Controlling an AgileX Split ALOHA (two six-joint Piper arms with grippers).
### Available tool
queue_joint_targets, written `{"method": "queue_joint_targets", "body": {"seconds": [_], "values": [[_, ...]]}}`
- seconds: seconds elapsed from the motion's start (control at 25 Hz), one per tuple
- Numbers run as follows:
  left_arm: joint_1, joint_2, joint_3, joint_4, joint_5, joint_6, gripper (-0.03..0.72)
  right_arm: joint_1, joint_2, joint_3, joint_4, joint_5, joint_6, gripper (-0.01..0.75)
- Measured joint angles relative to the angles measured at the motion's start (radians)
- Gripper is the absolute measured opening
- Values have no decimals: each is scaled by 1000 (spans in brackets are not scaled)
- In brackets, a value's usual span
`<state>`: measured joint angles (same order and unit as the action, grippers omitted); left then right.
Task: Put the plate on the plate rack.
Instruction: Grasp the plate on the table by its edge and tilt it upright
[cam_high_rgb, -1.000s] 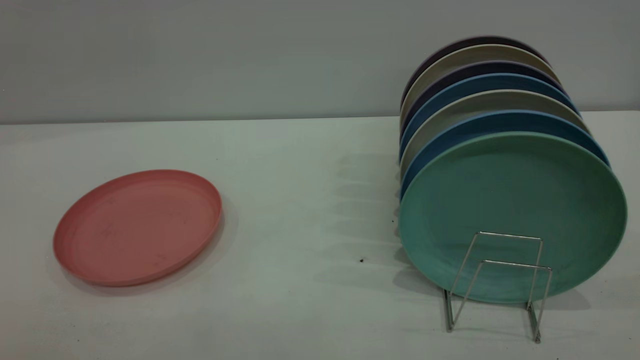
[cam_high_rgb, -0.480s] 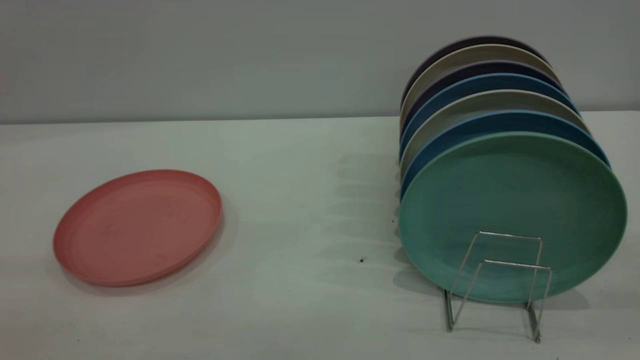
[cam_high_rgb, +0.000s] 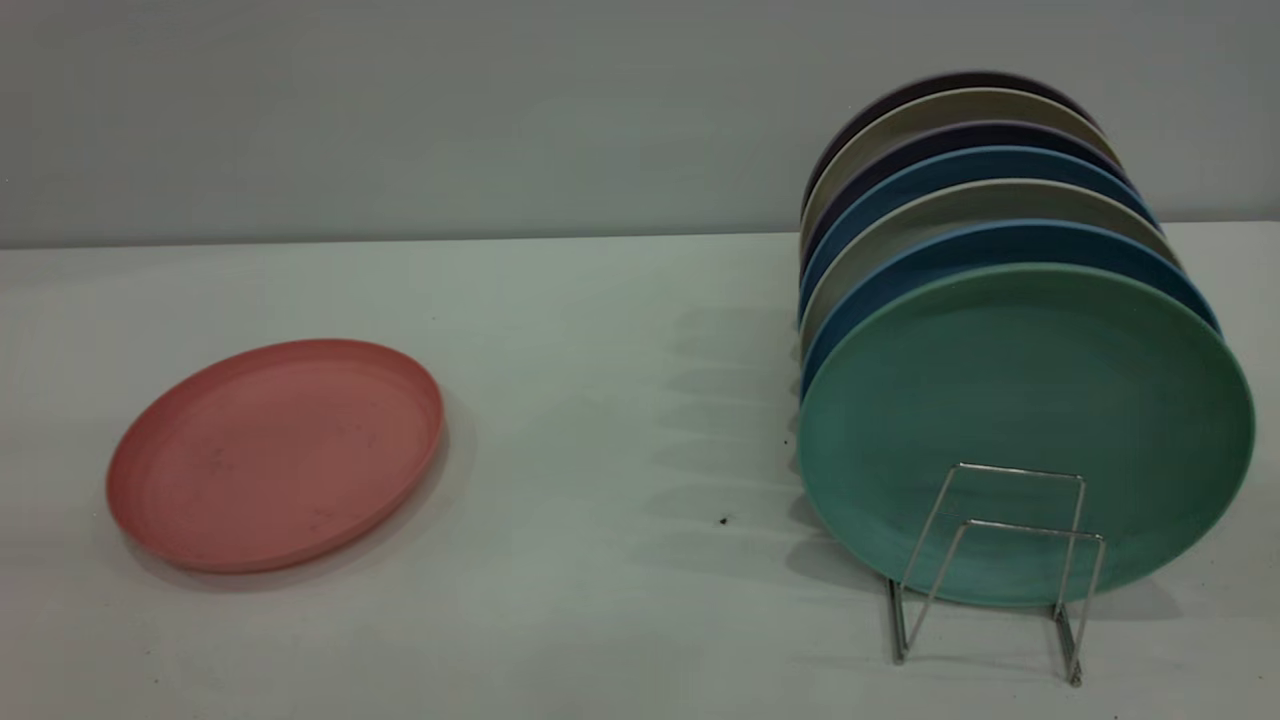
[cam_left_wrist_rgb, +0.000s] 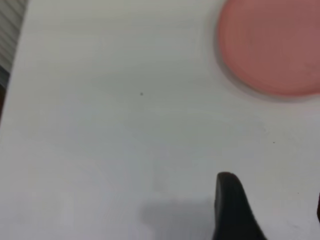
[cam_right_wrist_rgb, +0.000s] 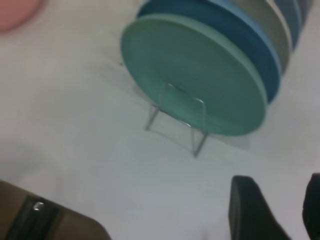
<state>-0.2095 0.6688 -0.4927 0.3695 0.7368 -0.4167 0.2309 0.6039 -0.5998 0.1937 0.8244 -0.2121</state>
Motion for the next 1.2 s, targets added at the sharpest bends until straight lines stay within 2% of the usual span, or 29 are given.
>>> {"method": "queue_joint_targets", "body": {"seconds": [0.36,0.56,0.72,0.88,1.2], "values": [[8,421,-8,54,-244,-129,438,0,105,-3,122,-22,-100,279],[117,587,-70,58,-313,-148,438,0,107,-3,165,-29,-143,279],[214,688,-134,58,-347,-142,438,0,107,-3,180,-32,-153,279],[279,777,-204,58,-358,-106,438,0,107,-3,182,-34,-154,279],[305,961,-314,-11,-360,-10,437,0,107,-3,183,-42,-154,279]]}}
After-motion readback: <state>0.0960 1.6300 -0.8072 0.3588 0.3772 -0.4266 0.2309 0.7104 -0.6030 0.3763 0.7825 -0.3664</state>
